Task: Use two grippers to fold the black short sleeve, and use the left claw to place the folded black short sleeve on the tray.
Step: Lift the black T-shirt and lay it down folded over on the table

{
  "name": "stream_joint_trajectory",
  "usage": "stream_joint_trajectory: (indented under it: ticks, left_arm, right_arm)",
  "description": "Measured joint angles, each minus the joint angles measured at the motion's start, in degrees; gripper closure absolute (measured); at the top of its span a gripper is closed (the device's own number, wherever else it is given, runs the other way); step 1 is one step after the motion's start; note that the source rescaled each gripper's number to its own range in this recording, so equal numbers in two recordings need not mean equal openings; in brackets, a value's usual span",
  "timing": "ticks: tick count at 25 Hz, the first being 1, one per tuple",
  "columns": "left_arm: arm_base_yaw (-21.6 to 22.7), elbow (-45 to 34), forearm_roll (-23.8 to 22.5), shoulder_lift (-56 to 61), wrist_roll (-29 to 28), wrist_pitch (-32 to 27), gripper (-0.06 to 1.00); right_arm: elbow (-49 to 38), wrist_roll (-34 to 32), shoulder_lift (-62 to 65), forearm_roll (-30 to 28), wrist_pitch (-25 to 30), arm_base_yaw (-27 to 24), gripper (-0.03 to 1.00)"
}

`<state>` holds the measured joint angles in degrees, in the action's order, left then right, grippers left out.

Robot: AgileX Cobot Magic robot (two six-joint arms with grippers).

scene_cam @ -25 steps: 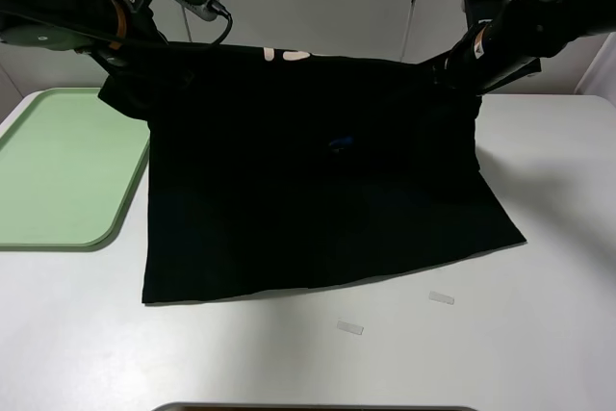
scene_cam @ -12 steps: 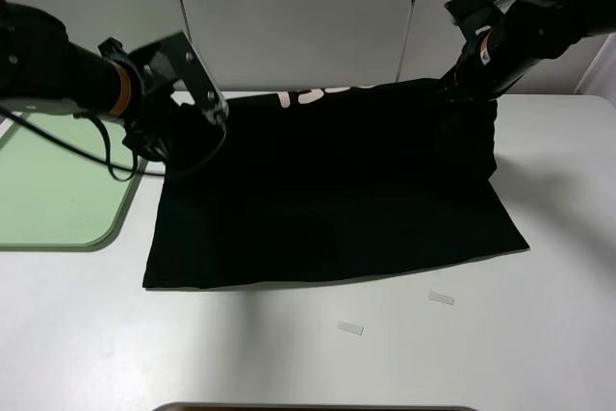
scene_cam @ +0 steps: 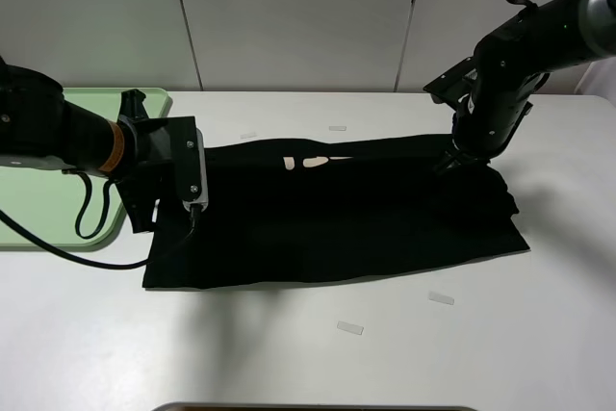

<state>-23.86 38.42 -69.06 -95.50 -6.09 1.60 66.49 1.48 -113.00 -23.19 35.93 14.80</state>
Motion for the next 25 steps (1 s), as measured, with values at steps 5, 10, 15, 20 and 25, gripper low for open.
stream_joint_trajectory:
  ticks: [5,10,15,20,25]
  left_arm:
    - [-0.04,-1.44,0.0,0.0,0.0,0.13,0.94]
    - [-0.24,-2.72,0.0,0.0,-0.24,0.9,0.94]
    - [-0.24,-2.74,0.0,1.74,-0.94,2.1,0.94]
    - [-0.24,-2.8,0.06,5.78,-2.73,4.75,0.94]
    - [-0.24,-4.04,0.1,7.84,-2.84,5.76,0.94]
  right_arm:
    - [0.0,1.03,-0.05,3.81,2.02,0.0,0.96]
    - [0.0,1.44,-0.05,4.58,5.52,0.0,0.96]
    - [0.0,1.65,-0.05,4.58,9.17,0.18,0.96]
    - [0.0,-0.2,-0.05,4.14,11.51,0.18,0.96]
    - [0.0,-1.09,0.07,4.28,13.84,0.18,0.96]
